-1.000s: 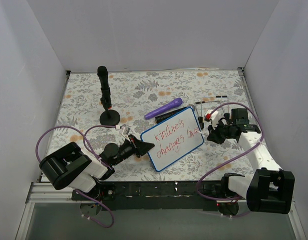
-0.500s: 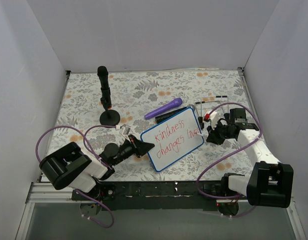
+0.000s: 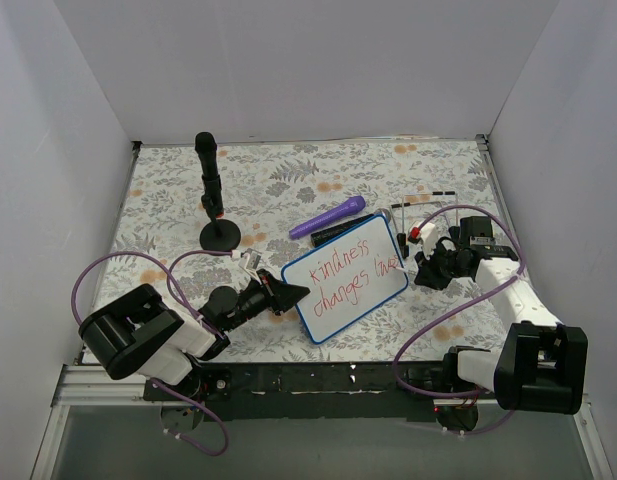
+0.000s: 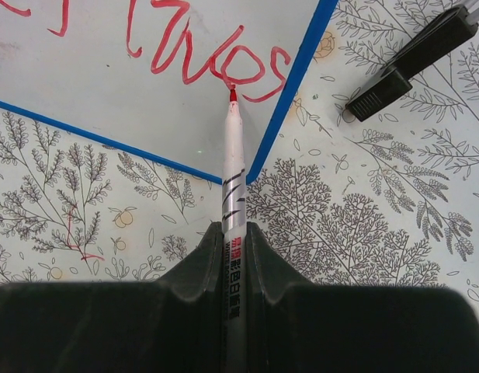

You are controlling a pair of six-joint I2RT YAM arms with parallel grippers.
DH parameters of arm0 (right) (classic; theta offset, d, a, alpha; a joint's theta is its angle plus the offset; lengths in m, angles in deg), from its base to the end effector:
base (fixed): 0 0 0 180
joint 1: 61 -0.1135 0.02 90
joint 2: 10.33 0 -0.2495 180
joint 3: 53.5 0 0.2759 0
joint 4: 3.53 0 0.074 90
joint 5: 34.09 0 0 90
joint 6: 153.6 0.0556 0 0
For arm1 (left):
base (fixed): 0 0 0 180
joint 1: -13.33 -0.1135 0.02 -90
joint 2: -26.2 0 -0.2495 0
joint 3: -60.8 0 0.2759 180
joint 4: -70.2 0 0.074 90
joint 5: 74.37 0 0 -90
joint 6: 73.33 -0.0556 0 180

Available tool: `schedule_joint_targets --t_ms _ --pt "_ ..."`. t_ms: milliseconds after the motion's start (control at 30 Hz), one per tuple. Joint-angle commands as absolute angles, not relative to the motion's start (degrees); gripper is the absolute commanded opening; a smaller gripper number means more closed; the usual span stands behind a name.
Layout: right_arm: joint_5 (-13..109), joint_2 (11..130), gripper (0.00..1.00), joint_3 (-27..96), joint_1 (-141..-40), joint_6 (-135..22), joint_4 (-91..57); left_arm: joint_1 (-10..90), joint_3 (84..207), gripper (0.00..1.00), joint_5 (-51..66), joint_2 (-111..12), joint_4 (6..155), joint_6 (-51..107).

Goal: Write a sentence on the whiteboard

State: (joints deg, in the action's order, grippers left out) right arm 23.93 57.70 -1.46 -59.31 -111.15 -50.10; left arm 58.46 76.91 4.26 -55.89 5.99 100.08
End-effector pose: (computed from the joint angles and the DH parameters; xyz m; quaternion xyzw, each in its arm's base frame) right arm 0.2485 0.0221 0.1613 -0.4240 0.8346 0.1483 0.3188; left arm 0.1520 -0.1682 0.1046 -0.1691 0.6975 -0.6549 0.2366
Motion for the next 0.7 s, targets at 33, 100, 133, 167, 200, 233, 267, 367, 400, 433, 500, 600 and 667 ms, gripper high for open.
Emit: schedule_joint_targets --t_ms 33,100,133,167,200,233,267,367,400,433,500,600,667 --pt "25.94 57.87 0.01 -1.92 -59.60 -109.92 -48.09 58.42 76.44 0.00 2.54 -55.98 4.19 98.05" --pt "25.68 57.52 0.01 -1.65 -59.60 -109.92 -48.44 58.51 76.44 0.00 2.45 -55.98 4.19 98.14" --pt "25.16 57.35 0.01 -1.48 -59.51 -110.18 -48.88 58.42 76.44 0.00 2.45 -55.81 4.19 98.05" --pt "24.19 56.56 0.01 -1.30 -59.51 -110.62 -49.31 58.42 76.52 0.00 2.54 -55.72 4.45 98.05" --pt "21.66 56.12 0.01 -0.87 -59.51 -112.02 -50.10 58.42 76.44 0.00 2.54 -55.80 4.54 98.05" --pt "19.55 55.33 0.01 -0.43 -59.51 -113.51 -52.63 58.51 76.52 0.00 2.62 -55.80 4.63 97.97" --pt "17.09 53.50 0.01 0.01 -59.42 -115.27 -54.40 58.42 76.44 0.00 2.63 -55.72 4.71 98.05" --pt "10.23 49.28 0.01 1.07 -59.42 -117.74 -57.75 58.51 76.53 0.00 2.54 -55.54 4.98 98.05" --pt "9.95 48.30 0.01 1.51 -59.42 -117.40 -57.84 58.42 76.79 0.00 2.45 -55.28 5.15 97.97" --pt "10.03 47.16 0.01 1.51 -59.42 -116.70 -57.24 58.42 76.88 0.00 2.01 -55.19 5.42 97.88" --pt "10.03 44.00 0.01 1.16 -59.07 -113.81 -55.92 58.51 77.14 0.00 1.66 -54.14 6.21 97.35" --pt "8.11 40.74 0.01 -0.07 -58.10 -111.60 -54.07 58.51 77.58 0.00 1.31 -51.16 9.01 96.47" --pt "5.92 39.25 0.01 -0.68 -56.01 -111.42 -53.28 58.42 77.67 0.00 1.39 -49.13 11.83 95.25"
